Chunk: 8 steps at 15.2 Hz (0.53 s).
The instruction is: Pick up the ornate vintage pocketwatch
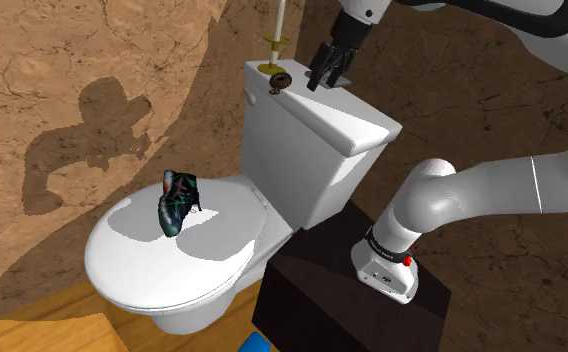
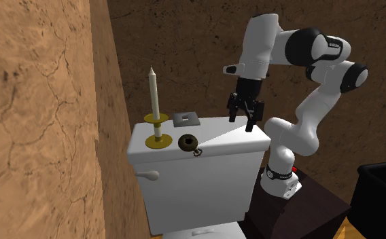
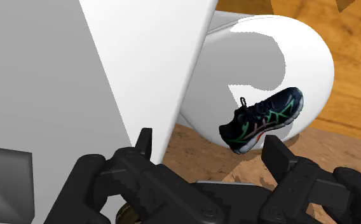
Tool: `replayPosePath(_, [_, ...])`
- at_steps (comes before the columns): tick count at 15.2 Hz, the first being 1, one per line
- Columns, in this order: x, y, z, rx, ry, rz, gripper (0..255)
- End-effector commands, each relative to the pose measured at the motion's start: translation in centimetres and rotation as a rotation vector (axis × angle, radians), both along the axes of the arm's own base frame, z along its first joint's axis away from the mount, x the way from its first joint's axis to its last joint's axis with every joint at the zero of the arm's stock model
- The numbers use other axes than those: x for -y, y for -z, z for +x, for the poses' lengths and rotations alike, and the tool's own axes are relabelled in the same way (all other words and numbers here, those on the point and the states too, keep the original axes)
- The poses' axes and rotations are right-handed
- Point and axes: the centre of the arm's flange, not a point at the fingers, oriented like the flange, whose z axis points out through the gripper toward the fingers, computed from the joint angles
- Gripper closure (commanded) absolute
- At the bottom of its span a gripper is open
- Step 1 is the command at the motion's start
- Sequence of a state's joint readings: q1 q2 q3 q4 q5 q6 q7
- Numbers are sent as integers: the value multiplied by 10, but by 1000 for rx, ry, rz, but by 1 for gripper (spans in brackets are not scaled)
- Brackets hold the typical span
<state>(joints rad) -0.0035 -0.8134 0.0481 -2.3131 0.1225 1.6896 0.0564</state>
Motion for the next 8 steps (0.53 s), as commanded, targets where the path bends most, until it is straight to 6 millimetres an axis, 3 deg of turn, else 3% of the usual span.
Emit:
replayPosePath(1, [0, 0, 0, 0, 0, 0, 0])
replayPosePath(5, [-21, 2, 57, -45, 313, -51, 0])
replayPosePath(8, [-24, 6, 103, -78, 547, -89, 0])
